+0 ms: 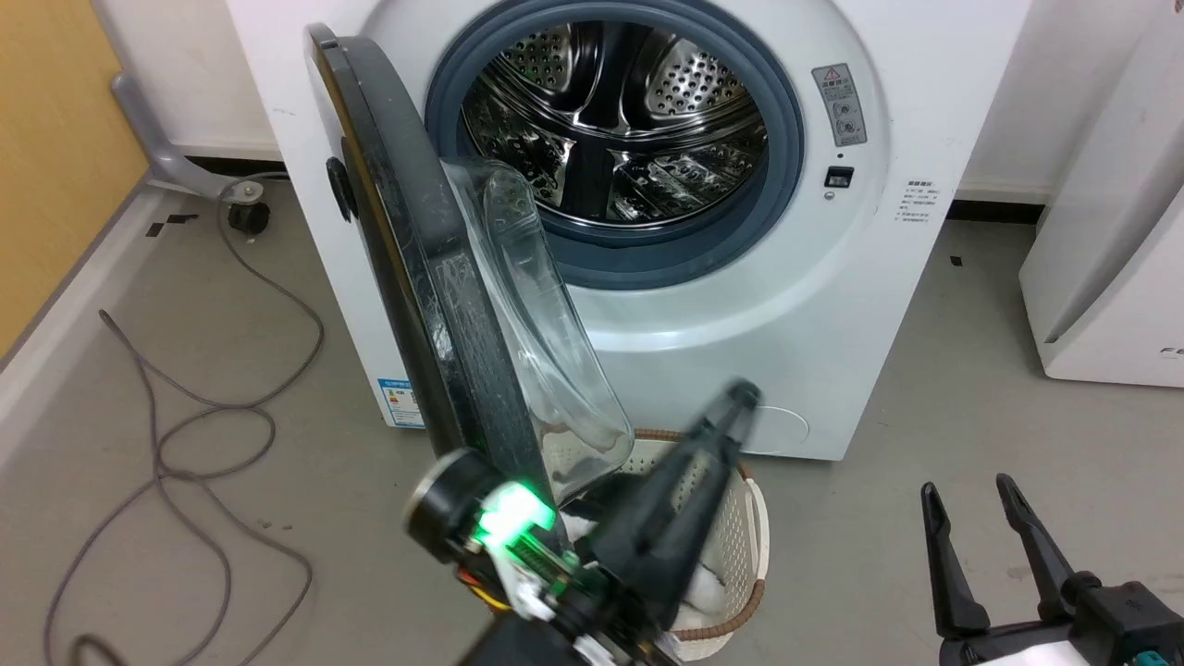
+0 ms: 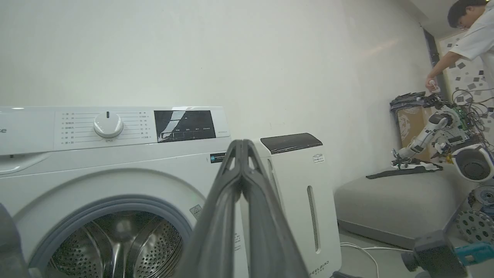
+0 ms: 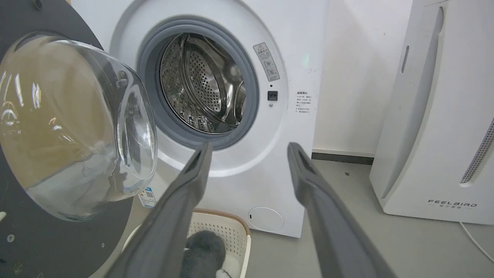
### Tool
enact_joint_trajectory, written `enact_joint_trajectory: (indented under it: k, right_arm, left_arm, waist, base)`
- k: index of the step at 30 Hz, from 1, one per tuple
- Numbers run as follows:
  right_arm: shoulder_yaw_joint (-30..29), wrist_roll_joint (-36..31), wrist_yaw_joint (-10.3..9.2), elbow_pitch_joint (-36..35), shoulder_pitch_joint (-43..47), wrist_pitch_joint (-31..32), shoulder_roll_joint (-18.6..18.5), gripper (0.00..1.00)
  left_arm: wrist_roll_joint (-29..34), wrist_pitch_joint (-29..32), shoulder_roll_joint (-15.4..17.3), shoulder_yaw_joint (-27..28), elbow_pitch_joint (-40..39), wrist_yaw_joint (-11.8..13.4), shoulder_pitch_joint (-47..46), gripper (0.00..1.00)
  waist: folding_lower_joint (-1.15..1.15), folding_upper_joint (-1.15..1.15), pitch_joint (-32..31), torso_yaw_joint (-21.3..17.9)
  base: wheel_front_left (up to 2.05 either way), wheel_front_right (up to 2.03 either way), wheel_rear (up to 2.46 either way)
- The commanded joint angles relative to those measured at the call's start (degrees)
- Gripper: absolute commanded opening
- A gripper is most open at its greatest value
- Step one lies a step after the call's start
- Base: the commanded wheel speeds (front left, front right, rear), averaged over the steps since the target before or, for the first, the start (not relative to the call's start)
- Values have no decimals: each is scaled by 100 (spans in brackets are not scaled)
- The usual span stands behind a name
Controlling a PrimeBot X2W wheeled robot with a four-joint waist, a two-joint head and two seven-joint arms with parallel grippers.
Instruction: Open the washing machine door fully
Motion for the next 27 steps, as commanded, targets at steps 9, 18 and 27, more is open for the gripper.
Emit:
enact_joint_trajectory:
  k: [9, 18, 27]
  right_arm:
    - [-4, 5, 5, 3, 9, -25, 26, 100]
    - [-43, 22, 5, 36, 22, -25, 26, 100]
    - [-12, 26, 5, 97, -6, -25, 26, 100]
  left_arm:
    - [123, -24, 17, -466, 308, -129, 365, 0]
    - [179, -24, 159, -246, 508, 82, 793, 0]
    - [100, -24, 286, -49, 1153, 61, 1032, 0]
  waist:
    - [0, 0, 25, 31]
    - [0, 0, 52, 138]
    - [0, 0, 88, 255]
  base:
    - [0, 0, 0]
    - [0, 0, 0]
    - [0, 0, 0]
